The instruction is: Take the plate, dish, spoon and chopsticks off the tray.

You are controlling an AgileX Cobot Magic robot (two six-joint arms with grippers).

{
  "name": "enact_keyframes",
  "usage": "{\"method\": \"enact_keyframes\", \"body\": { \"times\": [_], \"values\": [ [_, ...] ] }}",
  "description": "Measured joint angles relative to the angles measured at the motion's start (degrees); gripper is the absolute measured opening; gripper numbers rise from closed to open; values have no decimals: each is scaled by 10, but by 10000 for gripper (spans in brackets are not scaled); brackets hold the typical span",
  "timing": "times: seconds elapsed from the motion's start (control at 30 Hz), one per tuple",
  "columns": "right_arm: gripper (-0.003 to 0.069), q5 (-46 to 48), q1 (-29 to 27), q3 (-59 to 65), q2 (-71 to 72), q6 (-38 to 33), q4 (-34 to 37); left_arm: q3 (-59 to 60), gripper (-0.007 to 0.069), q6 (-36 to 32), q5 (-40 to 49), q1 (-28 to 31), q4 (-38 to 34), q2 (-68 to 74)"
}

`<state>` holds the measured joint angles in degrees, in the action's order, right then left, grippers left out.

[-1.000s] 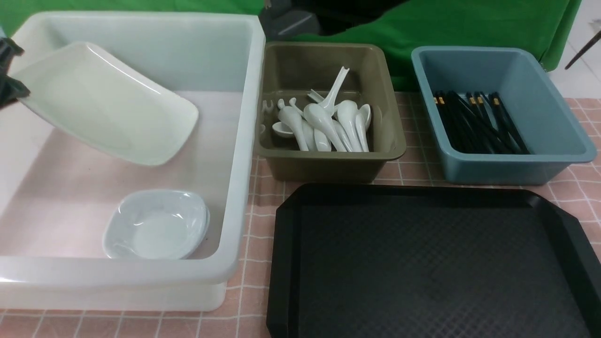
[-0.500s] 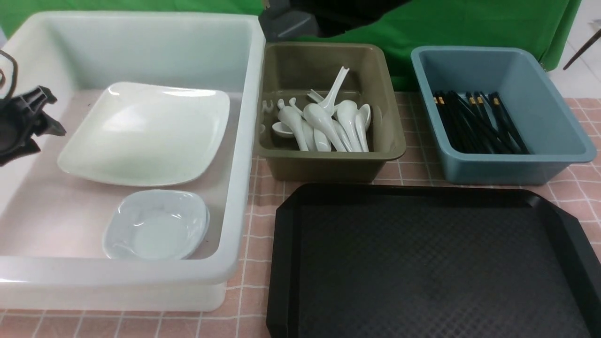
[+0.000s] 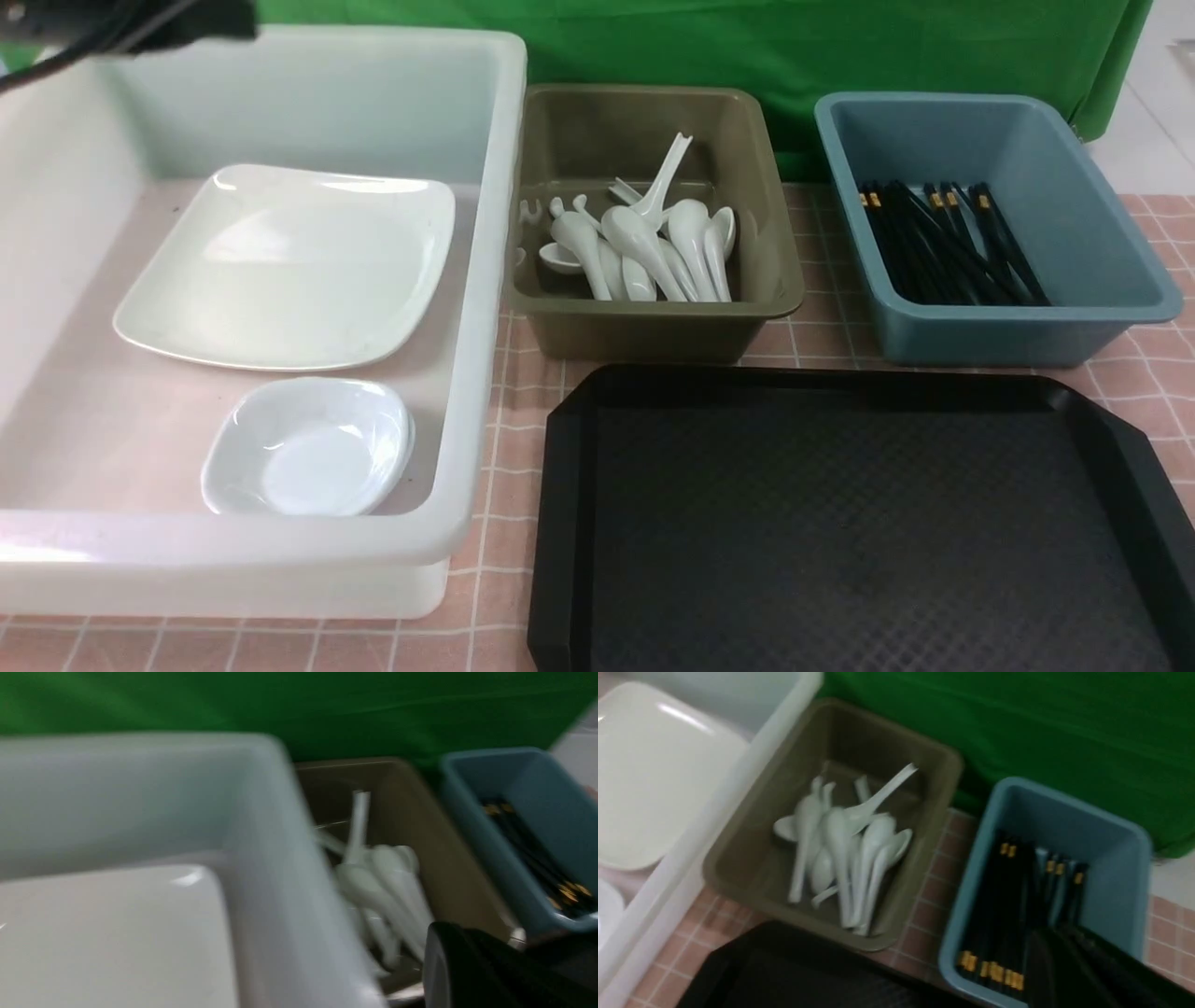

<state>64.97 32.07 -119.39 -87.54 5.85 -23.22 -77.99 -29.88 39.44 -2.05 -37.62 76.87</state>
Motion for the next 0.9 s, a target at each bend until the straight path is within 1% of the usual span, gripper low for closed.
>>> {"method": "enact_keyframes", "body": {
  "times": [0.1, 0.13, 0.17, 0.27, 0.33, 0.5, 0.63, 0.77, 0.83, 0.9],
  "values": [
    [52, -2, -18, 60, 84, 17, -9, 10, -11, 3, 12, -95, 48, -71],
    [52, -8, -20, 86, 110, 24, -10, 17, -12, 8, 12, -112, 59, -91],
    [52, -30, -21, 133, 153, 34, -10, 31, -13, 22, 14, -152, 84, -120],
    [52, -113, -21, 254, 252, 61, -11, 70, -13, 67, 10, -203, 121, -182],
    [52, -235, -21, 387, 353, 88, -12, 130, -13, 109, -11, -229, 152, -250],
    [52, -478, -21, 685, 579, 145, -37, 288, -13, 159, -83, -238, 182, -391],
    [52, -616, -21, 847, 697, 152, -42, 406, -13, 169, -123, -238, 183, -488],
    [52, -679, -21, 932, 772, 158, -42, 515, -11, 180, -167, -238, 184, -553],
    [52, -684, -21, 942, 783, 158, -42, 536, -8, 181, -181, -238, 184, -567],
    [62, -695, -21, 947, 798, 160, -43, 580, -3, 183, -221, -238, 184, -584]
  ]
}}
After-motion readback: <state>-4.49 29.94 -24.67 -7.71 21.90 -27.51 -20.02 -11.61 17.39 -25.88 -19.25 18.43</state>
